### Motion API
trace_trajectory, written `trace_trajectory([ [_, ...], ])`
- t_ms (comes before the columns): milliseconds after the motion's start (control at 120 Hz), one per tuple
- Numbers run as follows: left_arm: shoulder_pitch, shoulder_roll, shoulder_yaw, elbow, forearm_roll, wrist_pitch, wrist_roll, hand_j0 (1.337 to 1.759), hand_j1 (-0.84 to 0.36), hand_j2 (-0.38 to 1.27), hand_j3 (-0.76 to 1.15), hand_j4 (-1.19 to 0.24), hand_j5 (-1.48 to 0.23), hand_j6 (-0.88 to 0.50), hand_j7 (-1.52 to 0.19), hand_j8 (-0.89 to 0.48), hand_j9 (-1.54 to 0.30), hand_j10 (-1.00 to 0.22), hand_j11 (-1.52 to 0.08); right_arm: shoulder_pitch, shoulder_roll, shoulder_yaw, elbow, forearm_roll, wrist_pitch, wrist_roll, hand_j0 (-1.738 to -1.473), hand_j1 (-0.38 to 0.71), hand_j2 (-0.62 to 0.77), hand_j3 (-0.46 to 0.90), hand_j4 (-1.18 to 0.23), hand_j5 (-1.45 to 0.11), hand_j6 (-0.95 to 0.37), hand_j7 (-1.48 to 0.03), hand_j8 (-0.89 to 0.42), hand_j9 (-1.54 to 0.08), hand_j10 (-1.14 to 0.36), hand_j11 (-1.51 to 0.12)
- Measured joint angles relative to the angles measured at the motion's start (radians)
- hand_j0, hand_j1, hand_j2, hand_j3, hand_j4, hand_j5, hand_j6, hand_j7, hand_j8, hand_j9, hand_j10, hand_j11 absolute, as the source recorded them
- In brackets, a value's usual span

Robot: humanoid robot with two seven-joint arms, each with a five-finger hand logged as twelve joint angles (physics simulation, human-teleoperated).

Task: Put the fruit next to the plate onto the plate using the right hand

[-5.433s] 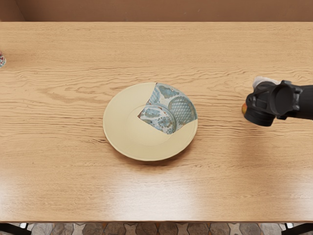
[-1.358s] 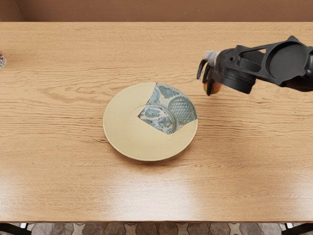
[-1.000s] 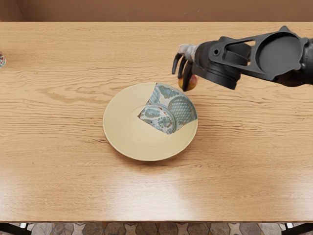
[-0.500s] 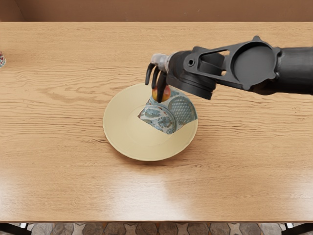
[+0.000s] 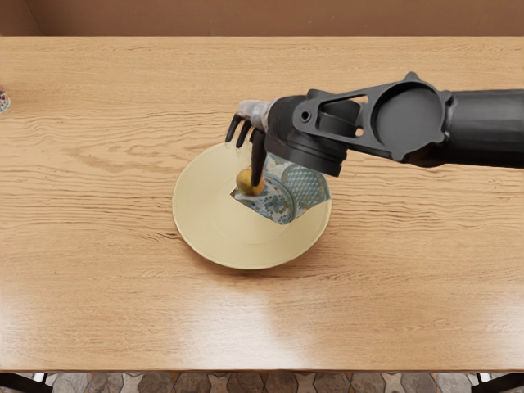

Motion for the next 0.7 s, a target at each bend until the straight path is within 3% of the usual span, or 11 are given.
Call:
trace_trajectory([
  [192,0.002,0.000,0.000,0.000,0.000,0.000,0.000,1.658,0.33,0.00,0.00,-0.01,-0.02,-0.01,-0.02,-0.01,-0.02,-0.01,-0.02,-0.019,-0.001,0.018,-0.001,0.018,0.019,0.000,-1.658,-0.21,0.08,0.00,-0.15,-0.20,-0.15,-0.19,-0.07,-0.20,-0.12,-0.20],
  [350,-0.003,0.000,0.000,0.000,0.000,0.000,0.000,1.658,0.33,0.00,0.00,-0.01,-0.02,-0.01,-0.02,-0.01,-0.02,-0.01,-0.02,-0.275,-0.009,0.397,-0.030,0.078,0.292,0.000,-1.658,-0.28,0.04,0.00,-0.07,-0.09,-0.07,-0.09,-0.03,-0.09,-0.06,-0.09],
  [417,-0.013,0.000,0.000,0.000,0.000,0.000,0.000,1.658,0.33,0.00,0.00,-0.01,-0.02,-0.01,-0.02,-0.01,-0.02,-0.01,-0.02,-0.384,-0.034,0.583,-0.057,0.199,0.498,0.000,-1.658,-0.30,0.03,0.00,-0.05,-0.07,-0.05,-0.06,-0.03,-0.07,-0.04,-0.07],
  [492,-0.024,0.000,0.001,0.000,0.000,0.000,0.000,1.658,0.33,0.00,0.00,-0.01,-0.02,-0.01,-0.02,-0.01,-0.02,-0.01,-0.02,-0.464,-0.076,0.704,-0.084,0.384,0.670,0.000,-1.658,-0.32,0.02,0.00,-0.03,-0.05,-0.04,-0.04,-0.02,-0.05,-0.03,-0.05],
  [600,-0.037,0.000,0.002,0.000,0.000,0.000,0.000,1.658,0.33,0.00,0.00,-0.01,-0.02,-0.01,-0.02,-0.01,-0.02,-0.01,-0.02,-0.535,-0.159,0.779,-0.103,0.659,0.776,0.000,-1.658,-0.33,0.01,0.00,-0.02,-0.03,-0.02,-0.03,-0.01,-0.03,-0.02,-0.03],
  [700,-0.037,0.000,0.003,0.000,0.000,0.000,0.000,1.658,0.33,0.00,0.00,-0.01,-0.02,-0.01,-0.02,-0.01,-0.02,-0.01,-0.02,-0.609,-0.281,0.803,-0.077,0.800,0.812,0.000,-1.658,-0.34,0.01,0.00,-0.01,-0.02,-0.01,-0.02,-0.01,-0.02,-0.01,-0.02],
])
